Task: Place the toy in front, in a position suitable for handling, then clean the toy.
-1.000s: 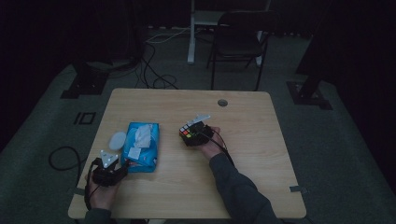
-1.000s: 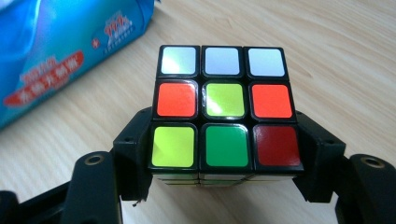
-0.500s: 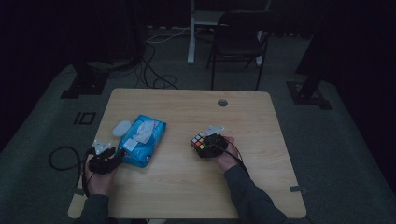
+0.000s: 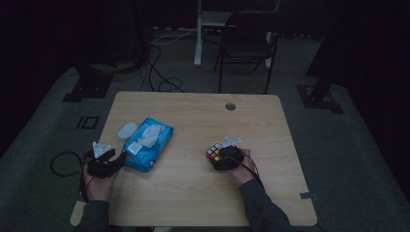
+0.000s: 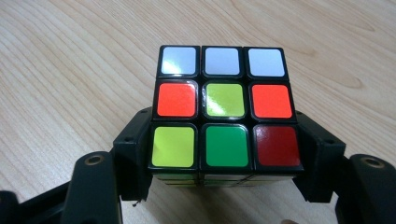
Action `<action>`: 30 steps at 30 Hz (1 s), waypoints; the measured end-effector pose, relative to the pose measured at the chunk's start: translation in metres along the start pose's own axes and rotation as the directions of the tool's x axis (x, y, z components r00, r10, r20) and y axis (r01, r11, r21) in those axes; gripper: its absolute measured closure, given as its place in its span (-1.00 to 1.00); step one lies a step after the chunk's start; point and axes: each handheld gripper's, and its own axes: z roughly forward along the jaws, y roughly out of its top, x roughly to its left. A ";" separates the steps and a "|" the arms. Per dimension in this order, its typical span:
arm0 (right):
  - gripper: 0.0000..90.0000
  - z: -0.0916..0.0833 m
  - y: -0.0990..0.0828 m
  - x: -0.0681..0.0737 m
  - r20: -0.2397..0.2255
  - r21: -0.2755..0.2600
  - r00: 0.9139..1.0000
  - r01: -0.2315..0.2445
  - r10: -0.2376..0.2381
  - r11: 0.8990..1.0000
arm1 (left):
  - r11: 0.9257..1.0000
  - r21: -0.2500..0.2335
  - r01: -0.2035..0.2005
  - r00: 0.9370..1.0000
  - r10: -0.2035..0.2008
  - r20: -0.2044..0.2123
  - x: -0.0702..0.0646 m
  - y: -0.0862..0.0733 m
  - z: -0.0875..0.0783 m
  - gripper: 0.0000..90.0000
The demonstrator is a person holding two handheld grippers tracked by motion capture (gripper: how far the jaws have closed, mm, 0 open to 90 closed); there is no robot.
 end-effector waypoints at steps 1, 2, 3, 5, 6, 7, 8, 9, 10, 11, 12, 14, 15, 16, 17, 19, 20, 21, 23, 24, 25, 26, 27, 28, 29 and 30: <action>-0.25 0.000 -0.001 0.000 0.000 -0.001 1.000 -0.002 0.002 1.000 | 1.000 -0.006 -0.009 1.000 0.009 0.004 -0.002 0.002 -0.002 0.17; -0.25 0.000 -0.001 0.000 0.000 -0.001 1.000 -0.002 0.002 1.000 | 1.000 -0.006 -0.009 1.000 0.009 0.004 -0.002 0.002 -0.002 0.16; -0.25 -0.001 -0.002 0.000 0.004 -0.004 1.000 -0.003 0.003 1.000 | 1.000 -0.019 -0.021 1.000 0.021 0.018 -0.005 0.008 -0.004 0.15; -0.25 -0.002 -0.003 -0.001 0.006 -0.007 1.000 -0.005 0.005 1.000 | 0.999 -0.026 -0.030 0.999 0.030 0.024 -0.007 0.010 -0.005 0.13; -0.25 -0.002 -0.003 -0.001 0.006 -0.007 1.000 -0.005 0.005 1.000 | 0.999 -0.029 -0.038 0.999 0.039 0.029 -0.009 0.013 -0.005 0.13; -0.25 -0.002 -0.003 -0.001 0.005 -0.008 1.000 -0.009 0.009 1.000 | 0.998 -0.031 -0.047 0.998 0.048 0.037 -0.011 0.016 -0.005 0.13; -0.25 -0.003 -0.003 -0.001 0.002 -0.015 1.000 -0.012 0.012 1.000 | 0.998 -0.035 -0.059 0.997 0.061 0.046 -0.014 0.019 -0.004 0.11; -0.25 -0.003 -0.003 -0.001 0.002 -0.015 1.000 -0.012 0.012 1.000 | 0.997 -0.033 -0.069 0.996 0.070 0.051 -0.016 0.021 -0.003 0.11; -0.25 -0.004 -0.002 -0.002 0.002 -0.021 1.000 -0.013 0.013 1.000 | 0.996 -0.031 -0.078 0.995 0.080 0.060 -0.019 0.023 -0.001 0.10; -0.25 -0.005 -0.001 -0.002 0.001 -0.024 1.000 -0.015 0.015 1.000 | 0.995 -0.031 -0.095 0.993 0.097 0.074 -0.023 0.028 0.003 0.10; -0.25 -0.005 -0.001 -0.002 0.001 -0.024 1.000 -0.015 0.015 1.000 | 0.995 -0.031 -0.095 0.993 0.097 0.074 -0.023 0.028 0.003 0.10; -0.25 -0.006 0.001 -0.003 -0.001 -0.029 1.000 -0.022 0.022 0.999 | 0.993 -0.026 -0.111 0.990 0.113 0.085 -0.028 0.032 0.009 0.10; -0.25 -0.006 0.001 -0.003 -0.001 -0.029 1.000 -0.022 0.022 0.999 | 0.993 -0.024 -0.116 0.989 0.117 0.091 -0.030 0.034 0.012 0.10; -0.25 -0.006 0.002 -0.004 -0.002 -0.030 1.000 -0.021 0.021 0.999 | 0.992 -0.023 -0.121 0.987 0.123 0.102 -0.033 0.037 0.016 0.10; -0.25 -0.006 0.002 -0.004 -0.002 -0.030 1.000 -0.021 0.021 0.999 | 0.992 -0.023 -0.121 0.987 0.123 0.102 -0.033 0.037 0.016 0.10; -0.25 -0.003 0.007 -0.004 -0.008 -0.020 1.000 -0.009 0.009 1.000 | 0.989 -0.007 -0.146 0.982 0.146 0.122 -0.040 0.045 0.029 0.08; -0.25 -0.001 0.008 -0.004 -0.008 -0.018 1.000 -0.004 0.004 1.000 | 0.988 0.000 -0.154 0.980 0.153 0.127 -0.042 0.047 0.032 0.08; -0.25 0.000 0.010 -0.004 -0.010 -0.015 1.000 -0.001 0.000 1.000 | 0.987 0.002 -0.158 0.979 0.156 0.131 -0.044 0.049 0.035 0.08; -0.25 0.002 0.013 -0.003 -0.012 -0.009 1.000 0.003 -0.003 1.000 | 0.987 0.002 -0.159 0.978 0.157 0.135 -0.045 0.051 0.038 0.07; -0.25 0.004 0.014 -0.002 -0.016 -0.006 1.000 0.006 -0.006 1.000 | 0.986 0.010 -0.166 0.976 0.163 0.144 -0.047 0.054 0.044 0.06; -0.25 0.005 0.016 -0.002 -0.016 -0.002 1.000 0.009 -0.009 1.000 | 0.986 0.010 -0.166 0.976 0.163 0.144 -0.047 0.054 0.044 0.04; -0.25 0.006 0.017 -0.001 -0.017 0.001 1.000 0.014 -0.014 1.000 | 0.985 0.022 -0.169 0.975 0.163 0.149 -0.048 0.057 0.050 0.04; -0.25 0.008 0.018 0.000 -0.019 0.003 1.000 0.015 -0.015 1.000 | 0.985 0.026 -0.172 0.974 0.166 0.152 -0.049 0.058 0.053 0.03; -0.25 0.008 0.019 0.000 -0.020 0.006 1.000 0.017 -0.017 1.000 | 0.984 0.032 -0.173 0.974 0.166 0.152 -0.051 0.059 0.056 0.02; -0.25 0.008 0.019 0.000 -0.020 0.006 1.000 0.017 -0.017 1.000 | 0.984 0.032 -0.173 0.974 0.166 0.152 -0.051 0.059 0.056 0.01; -0.25 0.010 0.021 0.002 -0.024 0.007 0.999 0.022 -0.022 1.000 | 0.982 0.046 -0.183 0.973 0.174 0.154 -0.053 0.060 0.063 0.00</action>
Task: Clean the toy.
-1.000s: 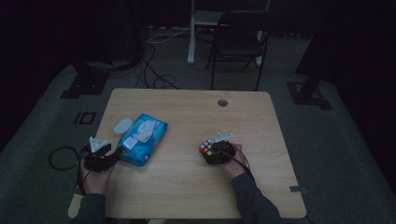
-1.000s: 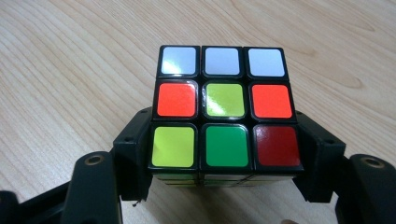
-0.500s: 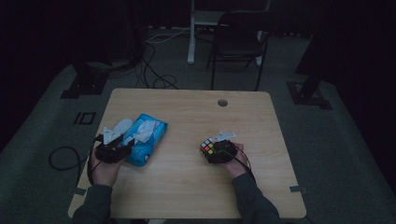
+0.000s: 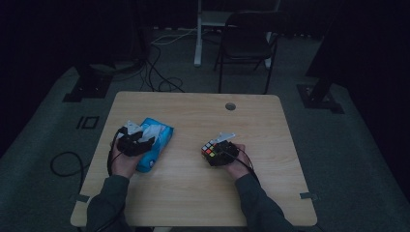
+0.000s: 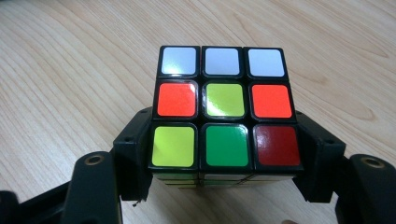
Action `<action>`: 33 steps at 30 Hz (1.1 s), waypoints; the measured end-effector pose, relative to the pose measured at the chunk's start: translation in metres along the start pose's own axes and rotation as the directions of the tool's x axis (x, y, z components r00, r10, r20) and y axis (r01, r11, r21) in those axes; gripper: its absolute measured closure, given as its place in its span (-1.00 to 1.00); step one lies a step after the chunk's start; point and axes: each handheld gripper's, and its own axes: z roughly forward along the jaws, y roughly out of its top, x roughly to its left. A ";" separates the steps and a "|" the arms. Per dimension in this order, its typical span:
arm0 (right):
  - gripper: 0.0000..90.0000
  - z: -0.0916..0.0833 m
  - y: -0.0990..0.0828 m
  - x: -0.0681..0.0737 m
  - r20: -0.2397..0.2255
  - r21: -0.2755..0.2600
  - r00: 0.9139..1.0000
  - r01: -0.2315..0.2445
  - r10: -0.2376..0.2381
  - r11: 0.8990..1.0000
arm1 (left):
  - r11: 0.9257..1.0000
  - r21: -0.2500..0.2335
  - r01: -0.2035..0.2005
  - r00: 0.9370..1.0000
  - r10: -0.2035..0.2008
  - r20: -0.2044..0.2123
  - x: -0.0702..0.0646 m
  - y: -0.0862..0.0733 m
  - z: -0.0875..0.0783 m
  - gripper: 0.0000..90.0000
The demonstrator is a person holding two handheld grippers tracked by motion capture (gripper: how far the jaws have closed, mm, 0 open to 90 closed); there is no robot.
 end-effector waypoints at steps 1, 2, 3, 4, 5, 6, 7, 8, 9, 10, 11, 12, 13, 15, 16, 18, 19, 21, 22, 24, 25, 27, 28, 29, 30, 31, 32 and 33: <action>-0.25 0.001 0.001 0.000 -0.001 0.000 1.000 0.005 -0.005 1.000 | 1.000 0.000 0.000 1.000 0.000 0.000 0.000 0.000 0.000 0.00; -0.25 0.001 0.001 0.001 -0.002 0.002 1.000 0.008 -0.008 1.000 | 1.000 0.018 -0.007 1.000 0.008 -0.018 0.000 0.002 0.006 0.00; -0.25 0.001 0.001 0.001 -0.002 0.002 1.000 0.008 -0.008 1.000 | 1.000 0.018 -0.007 1.000 0.008 -0.018 0.000 0.002 0.006 0.00; -0.25 0.003 0.002 0.001 -0.003 0.004 1.000 0.008 -0.008 1.000 | 1.000 0.027 0.009 0.999 -0.008 -0.035 0.003 0.003 0.011 0.00; -0.25 0.003 0.003 0.002 -0.004 0.004 1.000 0.007 -0.007 1.000 | 0.999 0.030 0.020 0.999 -0.019 -0.038 0.005 0.004 0.013 0.00; -0.25 0.004 0.003 0.002 -0.006 0.002 1.000 0.008 -0.008 1.000 | 0.999 0.035 0.025 0.999 -0.024 -0.045 0.007 0.004 0.014 0.03; -0.25 0.004 0.003 0.003 -0.008 0.003 1.000 0.009 -0.009 1.000 | 0.999 0.046 0.029 0.998 -0.027 -0.054 0.008 0.005 0.016 0.09; -0.25 0.004 0.003 0.003 -0.009 0.003 1.000 0.011 -0.011 1.000 | 0.998 0.056 0.038 0.998 -0.034 -0.058 0.010 0.005 0.017 0.22; -0.25 0.005 0.003 0.003 -0.010 0.004 1.000 0.014 -0.014 1.000 | 0.998 0.056 0.038 0.998 -0.034 -0.058 0.010 0.005 0.017 0.33; -0.25 0.005 0.003 0.004 -0.011 0.004 1.000 0.016 -0.016 1.000 | 0.997 0.060 0.049 0.997 -0.045 -0.068 0.012 0.005 0.018 0.44; -0.25 0.005 0.003 0.004 -0.011 0.004 1.000 0.016 -0.016 1.000 | 0.997 0.060 0.049 0.997 -0.045 -0.068 0.012 0.005 0.018 0.53; -0.25 0.005 0.003 0.004 -0.011 0.003 1.000 0.012 -0.012 1.000 | 0.997 0.058 0.051 0.997 -0.047 -0.069 0.014 0.005 0.017 0.63; -0.25 0.005 0.003 0.003 -0.011 0.003 1.000 0.010 -0.010 1.000 | 0.997 0.059 0.048 0.997 -0.044 -0.065 0.014 0.006 0.016 0.73; -0.25 0.005 0.002 0.003 -0.011 0.002 1.000 0.009 -0.009 1.000 | 0.997 0.054 0.049 0.997 -0.046 -0.058 0.015 0.006 0.015 0.91; -0.25 0.005 0.002 0.003 -0.010 0.003 1.000 0.009 -0.009 1.000 | 0.998 0.047 0.040 0.998 -0.038 -0.045 0.013 0.007 0.013 0.96; -0.25 0.005 0.001 0.003 -0.010 0.002 1.000 0.007 -0.007 1.000 | 0.999 0.031 0.026 0.999 -0.025 -0.027 0.010 0.009 0.010 0.99; -0.25 0.005 0.001 0.003 -0.010 0.003 1.000 0.006 -0.006 1.000 | 0.999 0.031 0.026 0.999 -0.025 -0.027 0.010 0.009 0.010 0.99; -0.25 0.005 0.001 0.003 -0.011 0.003 1.000 0.007 -0.007 1.000 | 1.000 0.027 -0.002 1.000 0.003 -0.013 0.005 0.011 0.009 0.95; -0.25 0.006 0.000 0.003 -0.011 0.004 1.000 0.008 -0.008 1.000 | 0.999 0.031 -0.025 1.000 0.026 -0.015 0.002 0.014 0.010 0.85; -0.25 0.006 0.000 0.003 -0.014 0.003 1.000 0.006 -0.006 1.000 | 0.999 0.041 -0.033 0.999 0.034 -0.007 0.001 0.015 0.015 0.66; -0.25 0.006 0.000 0.003 -0.014 0.003 1.000 0.006 -0.006 1.000 | 0.999 0.041 -0.033 0.999 0.034 -0.007 0.001 0.015 0.015 0.57; -0.25 0.006 0.000 0.003 -0.015 0.002 1.000 0.006 -0.006 1.000 | 0.998 0.040 -0.047 0.999 0.047 0.012 0.001 0.016 0.020 0.40; -0.25 0.006 0.000 0.003 -0.015 0.001 1.000 0.006 -0.006 1.000 | 0.998 0.046 -0.050 0.999 0.048 0.025 0.003 0.017 0.025 0.32; -0.25 0.006 0.000 0.003 -0.015 0.001 1.000 0.006 -0.006 1.000 | 0.998 0.046 -0.050 0.999 0.048 0.025 0.003 0.017 0.025 0.33; -0.25 0.006 0.000 0.003 -0.016 0.001 1.000 0.006 -0.006 1.000 | 0.998 0.046 -0.050 0.999 0.048 0.025 0.003 0.017 0.025 0.33; -0.25 0.006 -0.001 0.003 -0.015 0.001 1.000 0.008 -0.008 1.000 | 0.996 0.079 -0.052 0.998 0.050 0.030 0.006 0.017 0.032 0.50; -0.25 0.006 -0.001 0.003 -0.015 0.001 1.000 0.008 -0.008 1.000 | 0.996 0.079 -0.052 0.998 0.050 0.030 0.006 0.017 0.032 0.70; -0.25 0.006 -0.001 0.003 -0.017 -0.001 1.000 0.006 -0.006 1.000 | 0.994 0.086 -0.065 0.997 0.062 0.040 0.006 0.017 0.033 0.86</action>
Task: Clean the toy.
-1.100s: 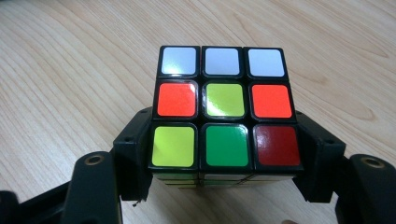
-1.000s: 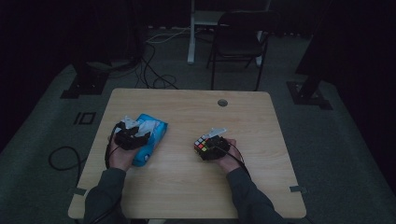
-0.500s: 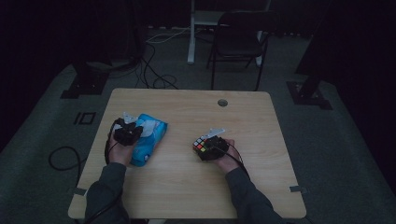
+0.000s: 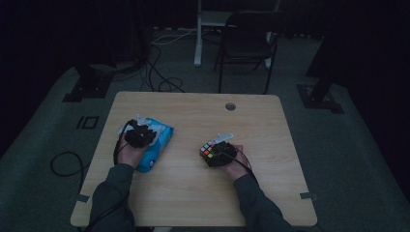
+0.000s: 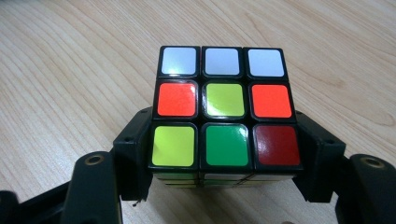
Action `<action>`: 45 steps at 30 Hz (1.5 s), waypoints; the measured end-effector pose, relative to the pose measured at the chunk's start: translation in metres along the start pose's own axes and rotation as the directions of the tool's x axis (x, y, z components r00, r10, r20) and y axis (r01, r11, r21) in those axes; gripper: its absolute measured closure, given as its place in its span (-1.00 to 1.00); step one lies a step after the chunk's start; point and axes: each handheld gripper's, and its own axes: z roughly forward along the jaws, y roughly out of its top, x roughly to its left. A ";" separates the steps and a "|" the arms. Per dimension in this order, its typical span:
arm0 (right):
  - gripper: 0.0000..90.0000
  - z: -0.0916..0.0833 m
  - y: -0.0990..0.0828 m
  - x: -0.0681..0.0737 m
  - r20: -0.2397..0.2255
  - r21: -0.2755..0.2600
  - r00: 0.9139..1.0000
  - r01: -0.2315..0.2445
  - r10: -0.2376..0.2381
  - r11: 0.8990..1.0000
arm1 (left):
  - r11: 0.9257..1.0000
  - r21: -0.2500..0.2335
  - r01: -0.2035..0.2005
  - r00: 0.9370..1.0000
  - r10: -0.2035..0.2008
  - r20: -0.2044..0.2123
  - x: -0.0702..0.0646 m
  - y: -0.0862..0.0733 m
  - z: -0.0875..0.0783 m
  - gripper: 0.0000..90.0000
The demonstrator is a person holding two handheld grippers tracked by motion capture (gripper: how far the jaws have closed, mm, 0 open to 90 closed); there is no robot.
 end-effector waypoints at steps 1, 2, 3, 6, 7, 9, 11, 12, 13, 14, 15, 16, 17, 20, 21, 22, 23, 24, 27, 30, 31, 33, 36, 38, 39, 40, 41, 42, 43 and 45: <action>-0.25 0.000 0.000 0.000 -0.001 -0.001 1.000 -0.003 0.003 1.000 | 1.000 -0.002 -0.006 1.000 0.006 0.004 -0.001 0.000 -0.001 0.96; -0.25 0.000 0.000 0.000 -0.003 -0.002 1.000 -0.005 0.005 1.000 | 1.000 -0.001 -0.013 1.000 0.013 0.009 -0.002 0.001 -0.002 0.99; -0.25 0.000 0.000 0.000 -0.003 -0.002 1.000 -0.005 0.005 1.000 | 1.000 -0.001 -0.013 1.000 0.013 0.009 -0.002 0.001 -0.002 1.00; -0.25 0.000 -0.001 -0.001 -0.004 -0.004 1.000 -0.012 0.012 1.000 | 0.999 -0.017 -0.046 0.998 0.046 0.032 -0.007 0.004 -0.009 1.00; -0.25 0.000 -0.001 -0.001 -0.004 -0.005 1.000 -0.014 0.014 1.000 | 0.999 -0.031 -0.045 0.998 0.046 0.041 -0.008 0.005 -0.012 1.00; -0.25 0.000 -0.002 -0.001 -0.005 -0.005 1.000 -0.014 0.013 1.000 | 0.997 -0.056 -0.052 0.997 0.055 0.062 -0.012 0.008 -0.017 1.00; -0.25 0.000 -0.002 -0.001 -0.006 -0.005 1.000 -0.014 0.014 1.000 | 0.996 -0.066 -0.064 0.994 0.070 0.079 -0.018 0.011 -0.021 1.00; -0.25 0.000 -0.001 -0.001 -0.006 -0.005 1.000 -0.014 0.014 1.000 | 0.995 -0.082 -0.057 0.992 0.066 0.105 -0.020 0.012 -0.022 1.00; -0.25 0.000 -0.002 -0.001 -0.006 -0.005 1.000 -0.015 0.015 1.000 | 0.994 -0.096 -0.056 0.990 0.068 0.124 -0.022 0.013 -0.024 1.00; -0.25 0.001 -0.002 -0.001 -0.006 -0.006 1.000 -0.016 0.015 1.000 | 0.993 -0.101 -0.064 0.987 0.077 0.138 -0.025 0.014 -0.025 1.00; -0.25 0.001 -0.002 -0.001 -0.007 -0.006 1.000 -0.016 0.016 1.000 | 0.992 -0.108 -0.069 0.985 0.085 0.147 -0.028 0.015 -0.026 1.00; -0.25 0.001 -0.002 -0.001 -0.006 -0.006 1.000 -0.015 0.015 1.000 | 0.991 -0.112 -0.070 0.983 0.087 0.160 -0.031 0.016 -0.027 1.00; -0.25 0.001 -0.002 -0.001 -0.006 -0.006 1.000 -0.015 0.015 1.000 | 0.991 -0.112 -0.070 0.983 0.087 0.160 -0.031 0.016 -0.027 1.00; -0.25 0.000 -0.002 -0.001 -0.006 -0.005 1.000 -0.016 0.016 1.000 | 0.991 -0.110 -0.081 0.981 0.098 0.167 -0.035 0.016 -0.024 1.00; -0.25 0.000 -0.002 -0.001 -0.006 -0.005 1.000 -0.016 0.016 1.000 | 0.991 -0.110 -0.081 0.981 0.098 0.167 -0.035 0.016 -0.024 0.97; -0.25 0.000 -0.002 0.000 -0.007 -0.004 1.000 -0.014 0.014 1.000 | 0.993 -0.103 -0.051 0.984 0.068 0.166 -0.031 0.013 -0.022 0.79; -0.25 0.000 -0.002 0.000 -0.007 -0.004 1.000 -0.014 0.014 1.000 | 0.993 -0.103 -0.051 0.984 0.068 0.166 -0.031 0.013 -0.022 0.69; -0.25 0.000 -0.002 0.000 -0.009 -0.004 1.000 -0.010 0.010 1.000 | 0.992 -0.121 -0.034 0.983 0.056 0.175 -0.028 0.012 -0.027 0.60; -0.25 0.000 -0.002 -0.001 -0.012 -0.005 1.000 -0.014 0.014 1.000 | 0.988 -0.152 -0.022 0.984 0.049 0.174 -0.022 0.011 -0.038 0.47; -0.25 0.000 -0.002 -0.001 -0.011 -0.005 1.000 -0.014 0.014 1.000 | 0.986 -0.166 -0.006 0.988 0.031 0.150 -0.014 0.010 -0.047 0.45; -0.25 0.000 -0.002 -0.001 -0.011 -0.005 1.000 -0.014 0.014 1.000 | 0.986 -0.166 -0.006 0.988 0.031 0.150 -0.014 0.010 -0.047 0.45; -0.25 0.000 -0.003 -0.001 -0.012 -0.006 1.000 -0.017 0.016 1.000 | 0.986 -0.165 -0.002 0.992 0.022 0.123 -0.008 0.008 -0.050 0.44; -0.25 0.000 -0.003 -0.001 -0.012 -0.006 1.000 -0.014 0.014 1.000 | 0.990 -0.137 -0.022 0.996 0.033 0.077 -0.004 0.005 -0.048 0.42; -0.25 0.000 -0.003 -0.001 -0.011 -0.005 1.000 -0.016 0.016 1.000 | 0.995 -0.094 -0.021 0.996 0.029 0.083 -0.001 -0.002 -0.041 0.34; -0.25 0.000 -0.003 -0.001 -0.012 -0.006 1.000 -0.019 0.019 1.000 | 0.997 -0.079 -0.020 0.996 0.027 0.087 -0.001 -0.005 -0.038 0.29; -0.25 0.000 -0.003 -0.001 -0.013 -0.007 1.000 -0.020 0.020 1.000 | 0.997 -0.070 -0.021 0.995 0.027 0.095 -0.001 -0.008 -0.036 0.24; -0.25 0.000 -0.003 -0.001 -0.013 -0.007 1.000 -0.020 0.020 1.000 | 0.997 -0.070 -0.021 0.995 0.027 0.095 -0.001 -0.008 -0.036 0.18; -0.25 0.000 -0.004 -0.001 -0.015 -0.009 1.000 -0.018 0.018 1.000 | 0.998 -0.055 -0.035 0.995 0.040 0.089 -0.002 -0.014 -0.032 0.13; -0.25 0.000 -0.004 -0.001 -0.015 -0.009 1.000 -0.018 0.018 1.000 | 0.998 -0.055 -0.035 0.995 0.040 0.089 -0.002 -0.014 -0.032 0.08; -0.25 0.000 -0.004 -0.001 -0.015 -0.008 1.000 -0.018 0.017 1.000 | 0.998 -0.044 -0.038 0.995 0.042 0.089 -0.003 -0.018 -0.029 0.01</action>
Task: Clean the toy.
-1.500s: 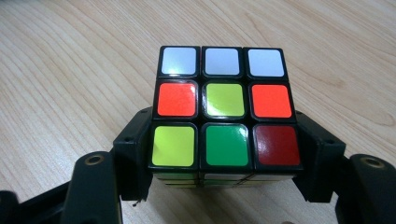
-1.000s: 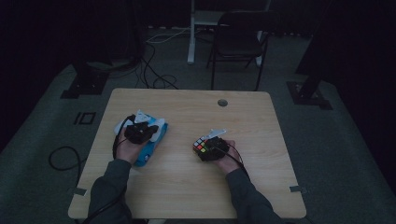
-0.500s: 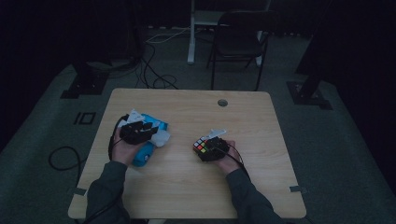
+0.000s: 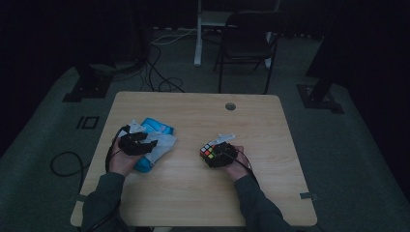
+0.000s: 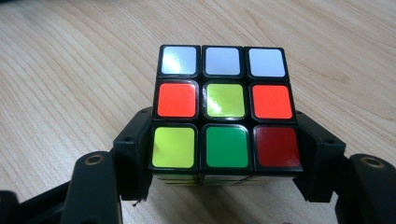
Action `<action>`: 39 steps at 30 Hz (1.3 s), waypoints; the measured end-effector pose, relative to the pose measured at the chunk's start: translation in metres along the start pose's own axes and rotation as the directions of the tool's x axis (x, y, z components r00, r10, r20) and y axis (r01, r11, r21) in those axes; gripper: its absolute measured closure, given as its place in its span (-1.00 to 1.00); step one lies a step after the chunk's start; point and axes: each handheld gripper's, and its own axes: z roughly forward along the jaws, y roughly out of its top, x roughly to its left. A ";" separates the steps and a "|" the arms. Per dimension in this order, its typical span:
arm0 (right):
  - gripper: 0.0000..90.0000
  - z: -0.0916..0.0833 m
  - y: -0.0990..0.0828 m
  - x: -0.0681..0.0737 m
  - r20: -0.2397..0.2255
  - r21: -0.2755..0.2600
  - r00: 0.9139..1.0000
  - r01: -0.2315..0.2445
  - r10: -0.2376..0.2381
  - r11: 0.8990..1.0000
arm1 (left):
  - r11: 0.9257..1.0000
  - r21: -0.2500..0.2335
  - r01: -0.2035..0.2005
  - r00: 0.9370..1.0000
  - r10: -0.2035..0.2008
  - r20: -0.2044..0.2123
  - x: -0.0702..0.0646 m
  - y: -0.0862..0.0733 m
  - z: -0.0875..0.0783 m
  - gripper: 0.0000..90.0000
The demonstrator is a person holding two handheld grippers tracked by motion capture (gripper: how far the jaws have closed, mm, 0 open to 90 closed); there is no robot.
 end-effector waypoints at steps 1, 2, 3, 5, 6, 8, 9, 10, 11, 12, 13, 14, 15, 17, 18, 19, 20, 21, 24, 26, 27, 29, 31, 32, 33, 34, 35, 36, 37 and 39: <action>-0.25 0.000 0.000 0.000 0.001 0.000 1.000 0.000 0.000 1.000 | 1.000 0.016 -0.009 1.000 0.009 -0.023 -0.001 -0.002 0.004 0.00; -0.25 0.000 0.000 0.000 0.001 0.000 1.000 0.000 0.000 1.000 | 1.000 0.016 -0.009 1.000 0.009 -0.023 -0.001 -0.002 0.004 -0.01; -0.25 0.000 0.000 0.000 0.001 0.000 1.000 -0.001 0.001 1.000 | 0.999 0.028 -0.018 0.999 0.019 -0.044 -0.001 -0.002 0.007 -0.01; -0.25 0.000 0.000 0.000 0.001 0.000 1.000 -0.001 0.001 1.000 | 0.999 0.041 -0.020 0.998 0.022 -0.064 -0.001 -0.002 0.011 -0.01; -0.25 0.000 0.000 0.000 0.001 0.000 1.000 -0.001 0.001 1.000 | 0.999 0.041 -0.020 0.998 0.022 -0.064 -0.001 -0.002 0.011 0.00; -0.25 0.000 0.000 0.000 0.001 -0.001 1.000 0.000 0.000 1.000 | 0.998 0.056 -0.019 0.997 0.024 -0.075 0.000 -0.003 0.015 0.05; -0.25 0.000 0.000 0.000 0.000 0.000 1.000 0.000 0.000 1.000 | 0.997 0.071 -0.017 0.997 0.022 -0.074 0.000 -0.005 0.020 0.09; -0.25 0.000 0.000 0.000 0.000 0.000 1.000 0.000 0.000 1.000 | 0.997 0.071 -0.017 0.997 0.022 -0.074 0.000 -0.005 0.020 0.14; -0.25 -0.001 -0.001 0.000 -0.002 -0.001 1.000 -0.001 0.001 1.000 | 0.998 0.058 0.008 0.998 -0.004 -0.063 0.002 -0.005 0.018 0.23; -0.25 -0.001 -0.001 0.000 -0.002 -0.001 1.000 -0.001 0.001 1.000 | 0.998 0.058 0.008 0.998 -0.004 -0.063 0.002 -0.005 0.018 0.31; -0.25 -0.001 -0.001 -0.001 -0.003 -0.002 1.000 -0.003 0.003 1.000 | 0.999 0.047 0.023 0.998 -0.020 -0.059 0.004 -0.005 0.014 0.40; -0.25 -0.001 -0.002 -0.001 -0.003 -0.003 1.000 -0.003 0.003 1.000 | 0.999 0.042 0.021 0.998 -0.019 -0.059 0.005 -0.004 0.013 0.45; -0.25 -0.001 -0.002 -0.001 -0.003 -0.003 1.000 -0.004 0.004 1.000 | 0.999 0.041 0.022 0.998 -0.019 -0.053 0.005 -0.003 0.012 0.50; -0.25 -0.001 -0.002 -0.001 -0.002 -0.003 1.000 -0.004 0.004 1.000 | 0.999 0.038 0.026 0.999 -0.025 -0.044 0.006 -0.002 0.011 0.53; -0.25 -0.001 -0.002 -0.001 -0.001 -0.003 1.000 -0.003 0.003 1.000 | 0.999 0.038 0.026 0.999 -0.025 -0.044 0.006 -0.002 0.011 0.53; -0.25 -0.001 -0.002 -0.001 -0.002 -0.003 1.000 -0.003 0.003 1.000 | 0.999 0.033 0.037 0.999 -0.036 -0.031 0.008 -0.002 0.010 0.53; -0.25 -0.001 -0.002 -0.001 -0.002 -0.003 1.000 -0.004 0.004 1.000 | 0.999 0.029 0.042 0.999 -0.041 -0.025 0.009 -0.002 0.010 0.53; -0.25 -0.001 -0.002 -0.002 -0.002 -0.003 1.000 -0.004 0.004 1.000 | 0.999 0.024 0.046 0.999 -0.045 -0.021 0.009 -0.002 0.009 0.53; -0.25 -0.001 -0.002 -0.002 -0.003 -0.003 1.000 -0.003 0.003 1.000 | 0.999 0.015 0.050 0.999 -0.050 -0.017 0.010 -0.002 0.008 0.51; -0.25 -0.001 -0.002 -0.002 -0.004 -0.002 1.000 -0.003 0.003 1.000 | 0.999 0.004 0.049 0.999 -0.048 -0.023 0.011 -0.002 0.008 0.48; -0.25 -0.001 -0.002 -0.002 -0.004 -0.003 1.000 -0.003 0.003 1.000 | 0.999 -0.010 0.052 0.998 -0.052 -0.031 0.012 -0.002 0.009 0.41; -0.25 -0.001 -0.002 -0.002 -0.003 -0.003 1.000 -0.004 0.004 1.000 | 0.998 -0.008 0.065 0.998 -0.065 -0.025 0.014 0.001 0.012 0.34; -0.25 -0.001 -0.002 -0.002 -0.004 -0.002 1.000 -0.003 0.003 1.000 | 0.998 0.011 0.058 0.998 -0.057 -0.029 0.014 0.003 0.017 0.40; -0.25 -0.001 -0.002 -0.002 -0.004 -0.002 1.000 -0.003 0.003 1.000 | 0.998 0.019 0.058 0.998 -0.057 -0.032 0.014 0.004 0.020 0.47; -0.25 -0.001 -0.002 -0.002 -0.004 -0.002 1.000 -0.004 0.004 1.000 | 0.998 0.018 0.066 0.997 -0.065 -0.040 0.016 0.004 0.021 0.59; -0.25 -0.001 -0.002 -0.002 -0.004 -0.001 1.000 -0.004 0.003 1.000 | 0.997 0.007 0.083 0.996 -0.083 -0.028 0.018 0.004 0.020 0.68; -0.25 -0.001 -0.002 -0.002 -0.004 -0.002 1.000 -0.003 0.003 1.000 | 0.996 0.000 0.088 0.995 -0.088 -0.038 0.019 0.004 0.020 0.81; -0.25 -0.001 -0.002 -0.002 -0.005 -0.002 1.000 -0.004 0.004 1.000 | 0.996 -0.004 0.093 0.995 -0.093 -0.046 0.020 0.004 0.019 0.86; -0.25 -0.001 -0.002 -0.002 -0.005 -0.002 1.000 -0.004 0.004 1.000 | 0.995 -0.007 0.103 0.993 -0.104 -0.053 0.022 0.003 0.019 0.87; -0.25 -0.001 -0.002 -0.002 -0.006 -0.001 1.000 -0.003 0.003 1.000 | 0.996 0.005 0.094 0.993 -0.093 -0.069 0.021 0.001 0.020 0.76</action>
